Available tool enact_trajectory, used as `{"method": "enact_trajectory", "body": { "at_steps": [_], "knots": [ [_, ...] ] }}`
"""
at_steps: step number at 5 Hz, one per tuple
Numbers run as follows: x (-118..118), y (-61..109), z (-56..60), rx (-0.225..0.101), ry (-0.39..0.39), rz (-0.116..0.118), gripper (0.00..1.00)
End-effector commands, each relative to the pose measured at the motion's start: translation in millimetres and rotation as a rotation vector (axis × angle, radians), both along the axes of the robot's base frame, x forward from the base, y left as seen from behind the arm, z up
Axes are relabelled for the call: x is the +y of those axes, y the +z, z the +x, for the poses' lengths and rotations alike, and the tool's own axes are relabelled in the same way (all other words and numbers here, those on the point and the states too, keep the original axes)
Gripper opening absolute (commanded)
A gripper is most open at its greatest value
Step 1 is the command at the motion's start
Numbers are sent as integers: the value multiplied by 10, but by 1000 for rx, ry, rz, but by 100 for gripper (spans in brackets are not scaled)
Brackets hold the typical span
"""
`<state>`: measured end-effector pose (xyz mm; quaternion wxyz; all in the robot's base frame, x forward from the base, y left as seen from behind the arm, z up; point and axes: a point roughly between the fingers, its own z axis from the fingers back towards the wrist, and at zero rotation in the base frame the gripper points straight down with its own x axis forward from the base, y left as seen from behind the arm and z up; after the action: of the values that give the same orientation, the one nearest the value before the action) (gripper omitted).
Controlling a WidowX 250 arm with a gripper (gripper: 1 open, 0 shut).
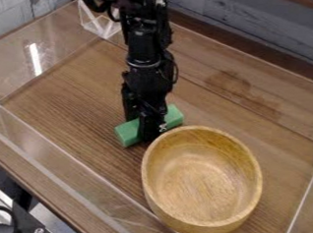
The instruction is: Put the green block in the brown bowl
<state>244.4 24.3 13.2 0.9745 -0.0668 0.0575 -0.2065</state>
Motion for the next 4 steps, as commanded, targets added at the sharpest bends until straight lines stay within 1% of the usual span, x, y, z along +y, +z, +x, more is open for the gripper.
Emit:
{"method": "enact_trajectory", "body": {
  "at_steps": [1, 4],
  "knots": [
    [14, 71, -58, 20, 21, 5, 0],
    [20, 308, -69, 27, 76, 19, 0]
  ]
}}
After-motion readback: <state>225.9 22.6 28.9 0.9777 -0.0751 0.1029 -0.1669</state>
